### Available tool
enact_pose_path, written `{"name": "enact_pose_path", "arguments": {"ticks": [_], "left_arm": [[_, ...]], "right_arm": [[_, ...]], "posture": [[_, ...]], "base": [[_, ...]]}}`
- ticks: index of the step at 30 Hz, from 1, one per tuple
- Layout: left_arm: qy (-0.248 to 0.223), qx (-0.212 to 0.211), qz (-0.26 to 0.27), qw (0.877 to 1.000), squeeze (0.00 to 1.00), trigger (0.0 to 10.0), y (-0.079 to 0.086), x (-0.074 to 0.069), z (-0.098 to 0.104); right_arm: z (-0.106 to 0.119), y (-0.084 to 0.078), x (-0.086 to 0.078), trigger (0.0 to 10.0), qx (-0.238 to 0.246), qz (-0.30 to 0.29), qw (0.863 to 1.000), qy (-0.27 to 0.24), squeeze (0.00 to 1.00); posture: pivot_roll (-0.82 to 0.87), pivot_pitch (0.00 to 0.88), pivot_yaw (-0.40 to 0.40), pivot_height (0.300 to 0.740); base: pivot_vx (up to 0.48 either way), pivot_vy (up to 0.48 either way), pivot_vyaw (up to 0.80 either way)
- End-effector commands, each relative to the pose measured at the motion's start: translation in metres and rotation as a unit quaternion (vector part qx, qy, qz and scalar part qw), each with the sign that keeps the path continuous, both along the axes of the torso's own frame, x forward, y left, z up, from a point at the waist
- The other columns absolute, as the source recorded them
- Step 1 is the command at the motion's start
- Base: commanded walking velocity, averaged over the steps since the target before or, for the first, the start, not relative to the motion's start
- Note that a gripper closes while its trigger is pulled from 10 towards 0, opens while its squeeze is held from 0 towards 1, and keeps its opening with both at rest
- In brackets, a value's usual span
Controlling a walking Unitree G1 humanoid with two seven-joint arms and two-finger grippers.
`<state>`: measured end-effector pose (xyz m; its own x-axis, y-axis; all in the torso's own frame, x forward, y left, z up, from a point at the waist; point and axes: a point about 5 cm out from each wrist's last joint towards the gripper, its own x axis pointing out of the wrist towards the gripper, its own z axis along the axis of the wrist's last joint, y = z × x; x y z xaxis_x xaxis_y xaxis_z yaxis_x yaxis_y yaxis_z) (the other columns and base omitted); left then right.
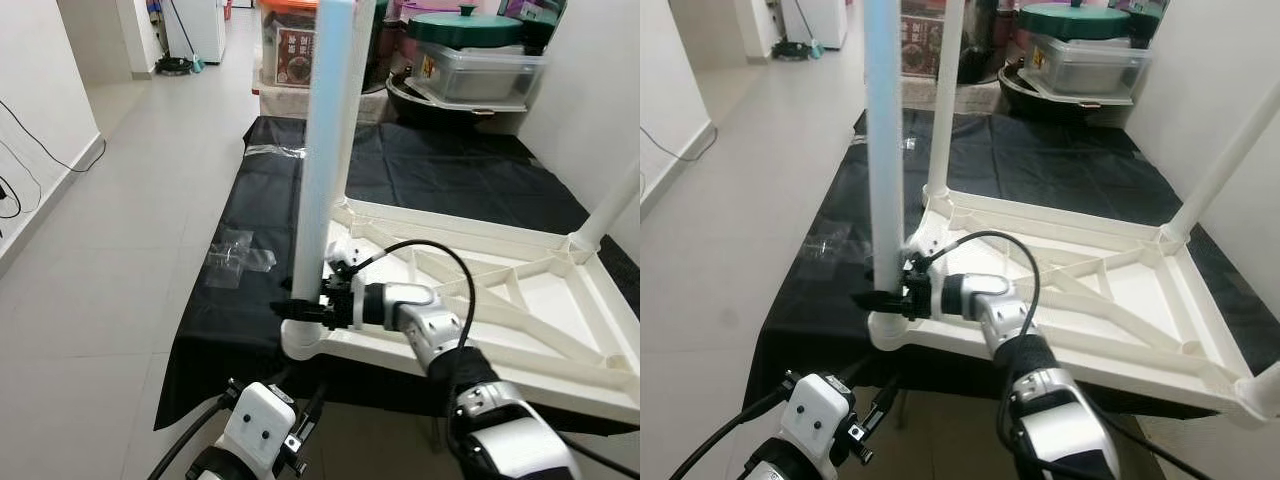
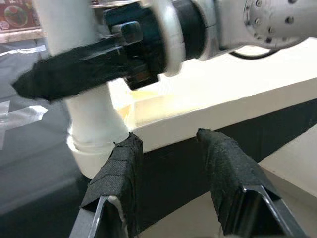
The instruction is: Building children table
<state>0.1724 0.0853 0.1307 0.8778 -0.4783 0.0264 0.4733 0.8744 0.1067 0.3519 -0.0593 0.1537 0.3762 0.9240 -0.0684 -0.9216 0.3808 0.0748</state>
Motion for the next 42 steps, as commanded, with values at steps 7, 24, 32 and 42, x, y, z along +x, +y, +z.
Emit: {"name": "enact_pose_path", "arguments": {"ticks": [7, 24, 32, 42], "left_arm": [[0.002, -0.004, -0.005, 1.0, 0.0, 10.0, 0.0, -0.001, -0.001], [0.003, -0.002, -0.009, 1.0, 0.0, 10.0, -0.001, -0.002, -0.002], [0.003, -0.002, -0.009, 1.0, 0.0, 10.0, -0.001, -0.001, -0.002], [0.002, -0.003, -0.01, 1.0, 0.0, 10.0, -0.001, -0.001, -0.002]], "right_arm": [[-0.01, -0.037, 0.023, 0.0, 0.001, -0.388, 0.922, 0.021, 0.0], [-0.018, 0.0, -0.005, 10.0, 0.098, -0.515, 0.848, 0.082, 1.0], [-0.013, -0.003, 0.002, 10.0, 0.118, -0.387, 0.911, 0.083, 0.0], [-0.003, -0.033, -0.001, 10.0, 0.043, -0.024, 0.996, 0.071, 0.0]], "posture": [[0.11, 0.049, -0.1, 0.74], [0.12, 0.036, -0.104, 0.74], [0.12, 0.037, -0.097, 0.74], [0.12, 0.045, -0.097, 0.74]], "base": [[0.0, 0.0, 0.0], [0.0, 0.0, 0.0], [0.0, 0.0, 0.0], [0.0, 0.0, 0.0]]}}
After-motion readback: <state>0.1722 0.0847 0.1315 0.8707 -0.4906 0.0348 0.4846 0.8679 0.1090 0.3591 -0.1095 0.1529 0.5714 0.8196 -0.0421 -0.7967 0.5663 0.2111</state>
